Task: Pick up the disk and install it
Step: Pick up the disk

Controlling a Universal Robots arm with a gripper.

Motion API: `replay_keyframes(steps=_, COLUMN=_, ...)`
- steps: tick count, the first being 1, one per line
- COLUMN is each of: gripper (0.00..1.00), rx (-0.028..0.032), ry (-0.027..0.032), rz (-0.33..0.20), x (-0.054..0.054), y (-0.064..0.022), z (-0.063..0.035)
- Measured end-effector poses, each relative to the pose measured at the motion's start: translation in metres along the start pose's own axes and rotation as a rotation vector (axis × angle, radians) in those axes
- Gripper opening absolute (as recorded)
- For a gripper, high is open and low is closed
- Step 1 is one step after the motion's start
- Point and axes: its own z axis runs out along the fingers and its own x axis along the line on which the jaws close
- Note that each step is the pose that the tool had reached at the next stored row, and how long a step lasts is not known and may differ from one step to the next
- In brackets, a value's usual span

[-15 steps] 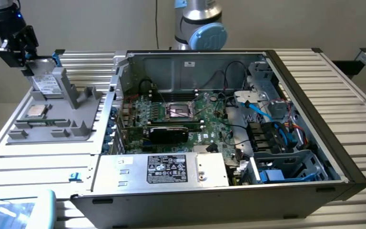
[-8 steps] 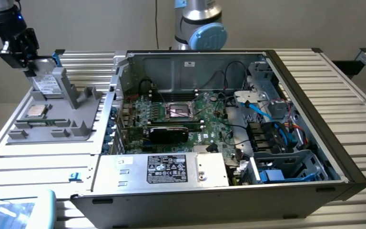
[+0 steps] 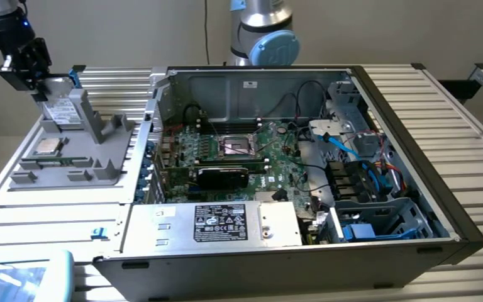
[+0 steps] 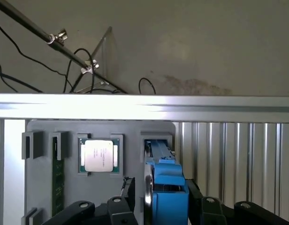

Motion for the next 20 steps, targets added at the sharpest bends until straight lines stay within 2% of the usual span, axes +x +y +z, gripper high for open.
replay_keyframes(steps=2, gripper=0.51, rx=0.002, ry=0.0, rz=0.0, x=-0.0001, y=0.0003, z=0.0003)
replay_keyframes(steps=4, gripper=0.38, rx=0.0059, ry=0.0001, rz=0.0, x=-0.0002, y=0.0006, z=0.001)
replay_keyframes(steps=13, gripper=0.37, rx=0.0077, ry=0.0, rz=0.0, x=-0.0002, y=0.0009, z=0.0011)
replay_keyframes(steps=17, gripper=0.37, rx=0.014, ry=-0.0001, rz=0.0, x=0.0, y=0.0009, z=-0.0025)
replay_keyframes(steps=20, gripper=0.37, rx=0.0165, ry=-0.0001, rz=0.0, x=0.0, y=0.0008, z=-0.003)
